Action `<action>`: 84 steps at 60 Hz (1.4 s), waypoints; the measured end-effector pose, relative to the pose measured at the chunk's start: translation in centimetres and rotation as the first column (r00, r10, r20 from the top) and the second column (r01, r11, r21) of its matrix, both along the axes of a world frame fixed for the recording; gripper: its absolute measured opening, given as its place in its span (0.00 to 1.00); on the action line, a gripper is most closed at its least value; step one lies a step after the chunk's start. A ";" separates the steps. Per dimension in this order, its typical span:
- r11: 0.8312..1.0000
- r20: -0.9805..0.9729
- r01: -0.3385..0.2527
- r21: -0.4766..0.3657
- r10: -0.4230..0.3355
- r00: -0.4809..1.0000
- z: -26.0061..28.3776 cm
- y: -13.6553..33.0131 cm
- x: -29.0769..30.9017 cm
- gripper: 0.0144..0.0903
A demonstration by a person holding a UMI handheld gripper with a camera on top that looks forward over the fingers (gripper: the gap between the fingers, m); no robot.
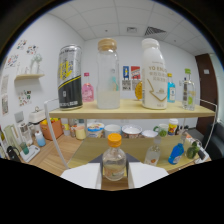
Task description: Make me a cup of Vodka Sunrise.
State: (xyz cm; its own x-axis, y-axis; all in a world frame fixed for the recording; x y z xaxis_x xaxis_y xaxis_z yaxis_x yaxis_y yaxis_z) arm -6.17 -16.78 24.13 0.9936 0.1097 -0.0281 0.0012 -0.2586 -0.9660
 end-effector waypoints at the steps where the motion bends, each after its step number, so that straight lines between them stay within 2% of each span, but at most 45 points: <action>1: 1.000 0.000 0.000 -0.002 0.000 1.000 -0.2 -0.3 0.1 0.27; 6: 1.000 0.003 0.009 -0.007 -0.009 1.000 -1.4 -1.7 0.2 0.27; 15: 0.997 -0.017 0.031 -0.070 -0.033 0.999 -6.6 -3.1 0.4 0.27; 28: 0.987 0.000 0.057 -0.148 -0.057 0.998 -14.7 -2.1 0.3 0.27; 39: 0.974 0.029 0.072 -0.213 -0.067 0.997 -19.2 -1.7 -0.1 0.27; 56: 0.952 0.057 0.086 -0.293 -0.072 0.996 -22.0 -1.9 0.2 0.28; 64: 0.953 0.083 0.082 -0.292 -0.060 0.995 -22.1 -1.9 0.1 0.29; 71: 0.952 0.082 0.054 -0.301 -0.030 0.996 -22.2 -2.2 -0.3 0.30; 72: 0.953 0.083 0.054 -0.299 -0.030 0.996 -22.2 -2.2 -0.3 0.32; 78: 0.948 0.098 0.063 -0.313 -0.033 0.995 -21.7 -3.0 0.1 0.60; 84: 0.959 0.072 0.030 -0.281 -0.010 0.997 -19.0 -4.1 -0.4 0.86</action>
State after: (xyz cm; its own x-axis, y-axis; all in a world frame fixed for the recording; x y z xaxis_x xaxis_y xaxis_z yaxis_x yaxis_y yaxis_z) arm -6.62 -20.84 5.12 0.9961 0.0871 0.0139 0.0575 -0.5211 -0.8516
